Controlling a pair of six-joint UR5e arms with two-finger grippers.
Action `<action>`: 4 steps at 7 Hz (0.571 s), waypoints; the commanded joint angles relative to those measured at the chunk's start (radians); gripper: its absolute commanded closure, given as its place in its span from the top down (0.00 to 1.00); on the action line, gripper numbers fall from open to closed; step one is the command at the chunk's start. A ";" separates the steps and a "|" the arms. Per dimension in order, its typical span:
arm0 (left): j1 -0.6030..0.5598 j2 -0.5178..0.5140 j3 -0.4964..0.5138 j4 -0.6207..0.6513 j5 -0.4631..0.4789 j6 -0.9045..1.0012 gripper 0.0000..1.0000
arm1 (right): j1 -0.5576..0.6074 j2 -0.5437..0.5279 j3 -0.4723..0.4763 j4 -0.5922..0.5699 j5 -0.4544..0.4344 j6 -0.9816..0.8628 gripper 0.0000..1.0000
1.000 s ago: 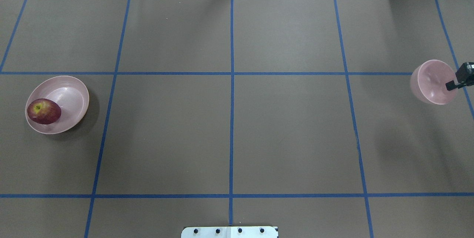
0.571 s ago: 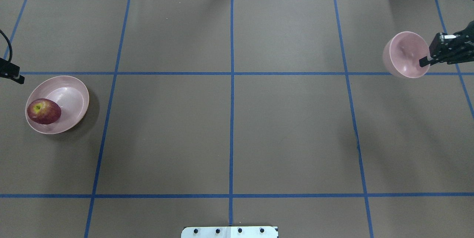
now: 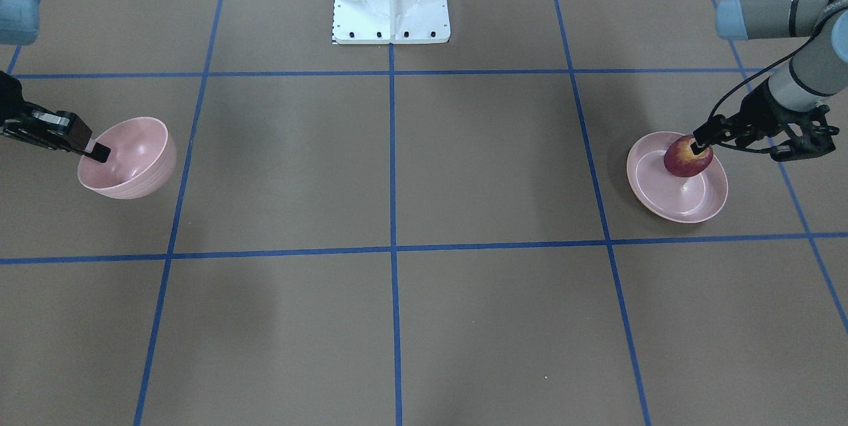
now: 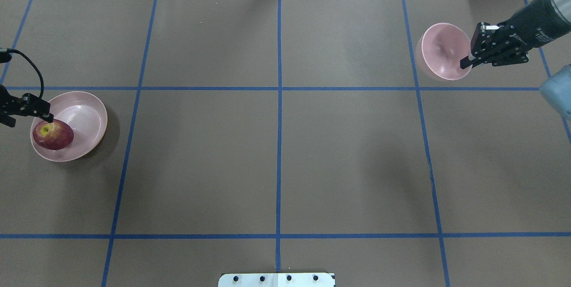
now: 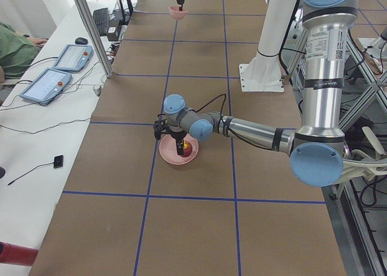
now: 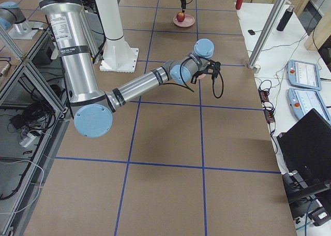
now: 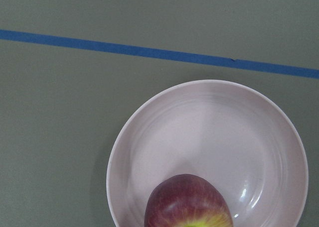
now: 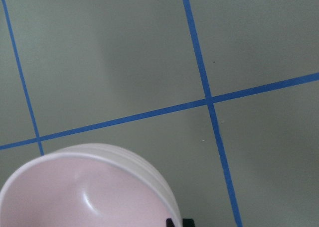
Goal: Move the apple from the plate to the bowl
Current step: 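Grasp the pink bowl rim with the right gripper while the left descends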
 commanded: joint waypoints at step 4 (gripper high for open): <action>0.046 -0.024 0.059 -0.041 0.011 -0.018 0.99 | -0.069 0.082 0.000 0.000 -0.026 0.108 0.00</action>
